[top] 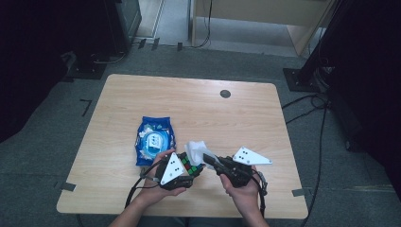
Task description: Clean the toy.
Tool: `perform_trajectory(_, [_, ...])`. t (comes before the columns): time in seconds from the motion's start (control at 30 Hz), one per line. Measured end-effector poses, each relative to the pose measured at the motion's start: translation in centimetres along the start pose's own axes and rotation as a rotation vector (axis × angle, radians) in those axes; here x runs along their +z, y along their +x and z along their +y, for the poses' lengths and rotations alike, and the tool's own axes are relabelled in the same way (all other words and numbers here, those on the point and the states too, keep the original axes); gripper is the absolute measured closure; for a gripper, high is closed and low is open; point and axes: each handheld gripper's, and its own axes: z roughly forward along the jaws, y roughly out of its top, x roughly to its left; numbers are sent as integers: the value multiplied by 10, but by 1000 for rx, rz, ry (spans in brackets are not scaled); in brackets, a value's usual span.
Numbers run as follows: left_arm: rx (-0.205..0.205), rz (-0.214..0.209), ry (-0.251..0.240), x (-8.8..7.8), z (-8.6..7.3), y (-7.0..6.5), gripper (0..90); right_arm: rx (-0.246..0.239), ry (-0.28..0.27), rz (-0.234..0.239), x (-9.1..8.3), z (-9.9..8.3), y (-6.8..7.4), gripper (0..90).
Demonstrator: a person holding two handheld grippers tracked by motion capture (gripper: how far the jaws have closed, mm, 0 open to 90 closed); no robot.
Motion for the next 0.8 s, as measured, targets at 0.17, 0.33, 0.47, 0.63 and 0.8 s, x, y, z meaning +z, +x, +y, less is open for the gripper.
perform_trajectory(0.17, [1, -2, -16, -2, 3, 0, 336, 48, 1, 1, 4, -5, -2, 872])
perform_trajectory(0.33, [-9, -7, -38, -6, 5, 1, 337, 99, 46, -81, 6, -13, -18, 872])
perform_trajectory(0.47, [-15, -4, -39, -8, 4, 3, 337, 135, 79, -127, 7, -18, -27, 871])
perform_trajectory(0.63, [-19, 1, -25, -5, 2, 6, 337, 111, 21, -94, -1, -6, -16, 871])
perform_trajectory(0.8, [-7, -18, -23, -1, 2, 0, 337, 13, -34, -1, -2, 6, 8, 870])
